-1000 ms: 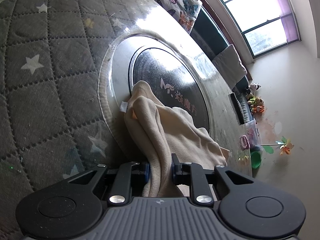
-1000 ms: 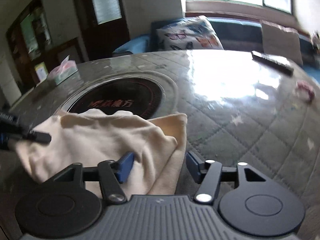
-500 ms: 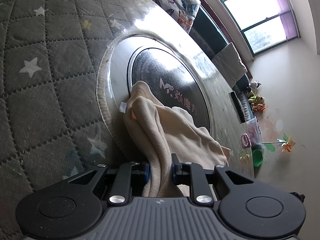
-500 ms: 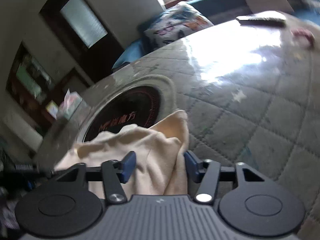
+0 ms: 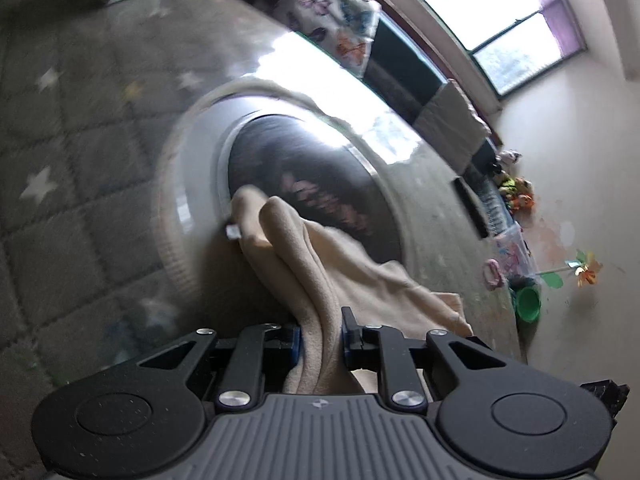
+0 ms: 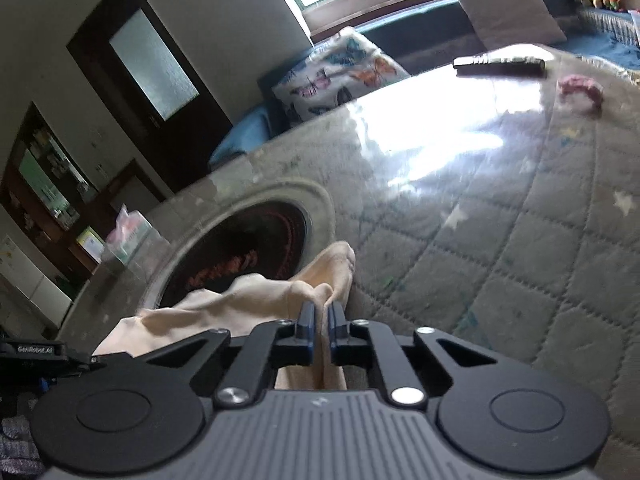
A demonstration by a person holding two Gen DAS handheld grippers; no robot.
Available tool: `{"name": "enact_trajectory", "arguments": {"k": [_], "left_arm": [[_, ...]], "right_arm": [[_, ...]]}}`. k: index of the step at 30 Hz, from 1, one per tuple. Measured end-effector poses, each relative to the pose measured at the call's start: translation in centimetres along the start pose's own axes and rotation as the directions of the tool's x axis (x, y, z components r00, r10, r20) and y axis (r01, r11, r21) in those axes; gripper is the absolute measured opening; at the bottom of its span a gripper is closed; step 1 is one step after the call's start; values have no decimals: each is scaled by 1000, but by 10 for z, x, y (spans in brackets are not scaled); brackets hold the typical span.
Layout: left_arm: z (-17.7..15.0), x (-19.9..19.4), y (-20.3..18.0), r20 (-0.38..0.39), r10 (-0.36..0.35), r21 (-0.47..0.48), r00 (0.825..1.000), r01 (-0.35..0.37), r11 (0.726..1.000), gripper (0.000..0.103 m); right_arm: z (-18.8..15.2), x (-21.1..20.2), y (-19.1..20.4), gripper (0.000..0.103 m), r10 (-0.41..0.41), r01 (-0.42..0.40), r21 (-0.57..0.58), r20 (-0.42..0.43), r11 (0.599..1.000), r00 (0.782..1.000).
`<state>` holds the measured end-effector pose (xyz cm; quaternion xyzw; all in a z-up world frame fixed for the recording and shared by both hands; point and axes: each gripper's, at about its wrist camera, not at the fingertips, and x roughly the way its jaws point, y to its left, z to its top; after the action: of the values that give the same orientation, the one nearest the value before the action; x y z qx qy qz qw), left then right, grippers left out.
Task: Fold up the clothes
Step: 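Lift the sweatshirt edge with both grippers and fold it over the bundle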
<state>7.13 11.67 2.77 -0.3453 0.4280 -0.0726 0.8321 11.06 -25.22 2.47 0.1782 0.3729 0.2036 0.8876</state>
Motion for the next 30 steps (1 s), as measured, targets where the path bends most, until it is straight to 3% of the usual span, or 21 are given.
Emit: {"name": "enact_trajectory", "arguments": {"k": [8,18,30], "left_arm": [[1,44,-73,-56,-51,109,997,57,992,18],[-3,121,-169,-126,-74,232,989,102,967,18],[-15,170,-221,-158,-31,339,987,84,937,19]], "right_arm": [[19,-47,-22,5,-77,79,-13,101,997,992],[61,-84,-86,5,-240,241,12,172,970,955],[86,-84,-146,5,-337,329,72,178,942,925]]}}
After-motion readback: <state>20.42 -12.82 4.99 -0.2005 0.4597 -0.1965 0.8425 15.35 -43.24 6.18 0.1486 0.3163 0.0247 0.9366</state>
